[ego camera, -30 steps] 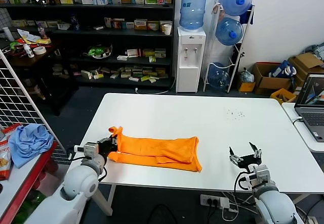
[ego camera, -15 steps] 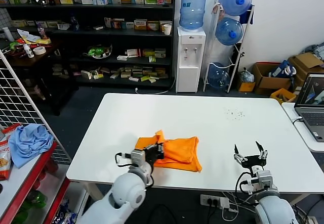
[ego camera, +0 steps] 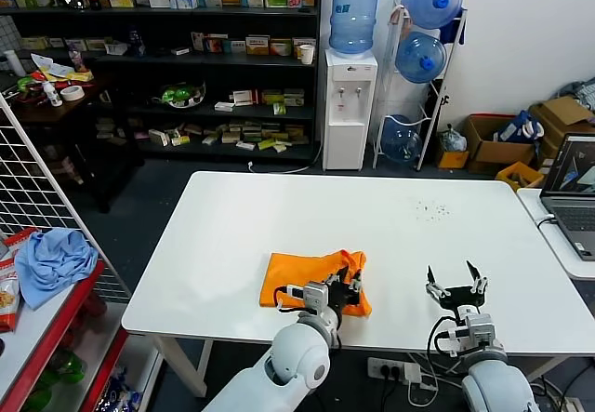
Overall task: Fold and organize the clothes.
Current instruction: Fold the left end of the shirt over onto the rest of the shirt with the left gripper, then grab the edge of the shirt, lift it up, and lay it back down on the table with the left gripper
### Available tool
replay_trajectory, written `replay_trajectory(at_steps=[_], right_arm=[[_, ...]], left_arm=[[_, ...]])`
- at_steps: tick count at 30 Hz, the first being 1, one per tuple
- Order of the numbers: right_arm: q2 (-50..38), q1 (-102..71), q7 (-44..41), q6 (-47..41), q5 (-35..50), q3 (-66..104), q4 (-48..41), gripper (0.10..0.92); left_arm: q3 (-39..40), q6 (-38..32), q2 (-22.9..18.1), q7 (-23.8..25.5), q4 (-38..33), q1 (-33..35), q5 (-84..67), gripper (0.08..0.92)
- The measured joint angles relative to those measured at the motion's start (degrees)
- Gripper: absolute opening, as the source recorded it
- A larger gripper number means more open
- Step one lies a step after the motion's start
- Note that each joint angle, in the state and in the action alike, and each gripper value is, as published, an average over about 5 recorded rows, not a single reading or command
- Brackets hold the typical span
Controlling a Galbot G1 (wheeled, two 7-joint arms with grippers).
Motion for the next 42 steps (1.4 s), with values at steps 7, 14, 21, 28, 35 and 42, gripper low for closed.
replay_trajectory(at_steps=[7, 14, 21, 28, 35, 42], right_arm=[[-0.14, 0.97, 0.06, -0.78, 0.02, -1.09, -0.43, 0.823], [-0.67, 1.01, -0.20, -1.35, 0.60, -1.65, -0.31, 0.823], [-0.98, 0.32, -1.04, -1.43, 1.29, -1.85, -0.04, 0.823], [-1.31, -0.57, -1.75, -1.41, 1.75, -1.52, 0.69, 0.823], [-1.62, -1.83, -2.30, -1.20, 2.01, -0.69, 1.50, 0.823], [-1.79, -2.86, -2.57, -0.97, 2.16, 0.00, 1.78, 0.823]], left_arm=[[0.19, -1.31, 0.66, 2.70, -1.13, 0.77, -0.20, 0.643], [-3.34, -3.22, 6.08, 5.00, -5.70, 3.04, -0.14, 0.806], [-9.93, -3.07, 14.18, 7.83, -8.92, 6.43, -2.06, 0.822], [-16.15, -0.82, 18.81, 10.95, -8.15, 7.85, -7.00, 0.823], [-19.20, 1.01, 20.26, 14.66, -4.17, 7.30, -11.53, 0.823], [-19.95, 1.87, 19.69, 17.89, -0.01, 5.67, -13.42, 0.823]])
